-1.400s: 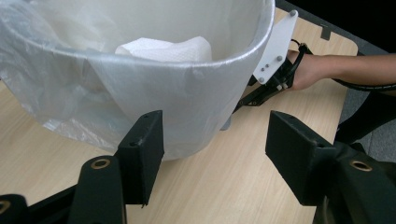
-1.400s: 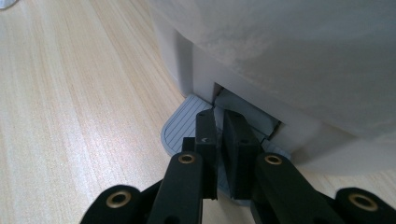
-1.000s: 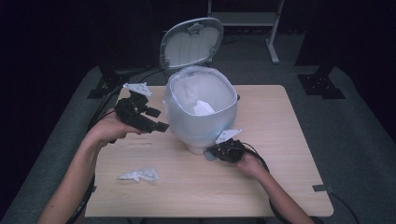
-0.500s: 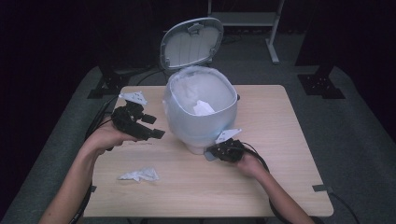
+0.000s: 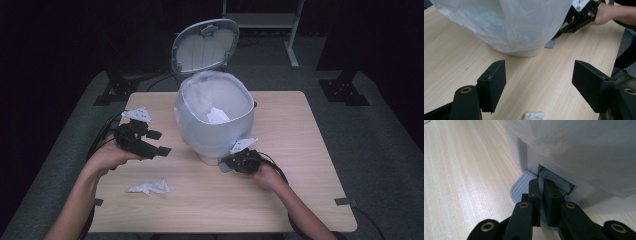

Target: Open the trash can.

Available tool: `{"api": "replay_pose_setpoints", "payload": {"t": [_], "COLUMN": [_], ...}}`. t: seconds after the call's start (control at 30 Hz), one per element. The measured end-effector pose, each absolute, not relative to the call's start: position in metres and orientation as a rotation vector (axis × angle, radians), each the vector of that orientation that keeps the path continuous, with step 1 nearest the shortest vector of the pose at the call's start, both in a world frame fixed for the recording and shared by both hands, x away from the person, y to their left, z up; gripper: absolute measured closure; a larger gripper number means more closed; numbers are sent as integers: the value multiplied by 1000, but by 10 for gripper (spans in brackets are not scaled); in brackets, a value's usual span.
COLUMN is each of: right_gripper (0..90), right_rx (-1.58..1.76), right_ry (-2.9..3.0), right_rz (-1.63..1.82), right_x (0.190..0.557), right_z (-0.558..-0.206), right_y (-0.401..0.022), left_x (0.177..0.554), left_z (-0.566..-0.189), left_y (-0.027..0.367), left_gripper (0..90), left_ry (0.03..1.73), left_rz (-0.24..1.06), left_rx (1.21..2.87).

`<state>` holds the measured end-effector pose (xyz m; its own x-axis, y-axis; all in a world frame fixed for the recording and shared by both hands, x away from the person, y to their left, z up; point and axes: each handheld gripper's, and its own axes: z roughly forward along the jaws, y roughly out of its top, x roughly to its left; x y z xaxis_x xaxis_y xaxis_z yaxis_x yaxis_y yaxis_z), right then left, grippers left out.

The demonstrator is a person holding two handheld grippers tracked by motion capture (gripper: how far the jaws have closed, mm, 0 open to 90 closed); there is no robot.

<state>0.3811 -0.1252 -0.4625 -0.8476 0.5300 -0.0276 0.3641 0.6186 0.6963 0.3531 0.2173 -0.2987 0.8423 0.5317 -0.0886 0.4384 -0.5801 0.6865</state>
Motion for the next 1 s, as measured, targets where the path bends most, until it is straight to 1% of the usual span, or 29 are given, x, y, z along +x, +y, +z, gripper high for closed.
{"api": "replay_pose_setpoints", "payload": {"t": [0.27,0.33,0.53,0.6,0.8,1.0], "right_gripper": [842,842,842,842,842,842], "right_rx": [733,735,738,737,741,742], "right_ry": [2614,2612,2613,2612,2607,2606], "right_rz": [1046,1047,1042,1039,1037,1038], "right_x": [381,381,381,381,381,381], "right_z": [-462,-462,-462,-462,-462,-462], "right_y": [-125,-125,-125,-125,-125,-125], "left_x": [349,348,342,340,334,330], "left_z": [-310,-313,-323,-327,-344,-361], "left_y": [226,227,232,234,239,244], "left_gripper": [267,243,241,220,204,187], "left_ry": [711,719,724,724,737,750], "left_rz": [191,196,238,251,251,285], "left_rx": [2271,2268,2260,2251,2244,2222]}}
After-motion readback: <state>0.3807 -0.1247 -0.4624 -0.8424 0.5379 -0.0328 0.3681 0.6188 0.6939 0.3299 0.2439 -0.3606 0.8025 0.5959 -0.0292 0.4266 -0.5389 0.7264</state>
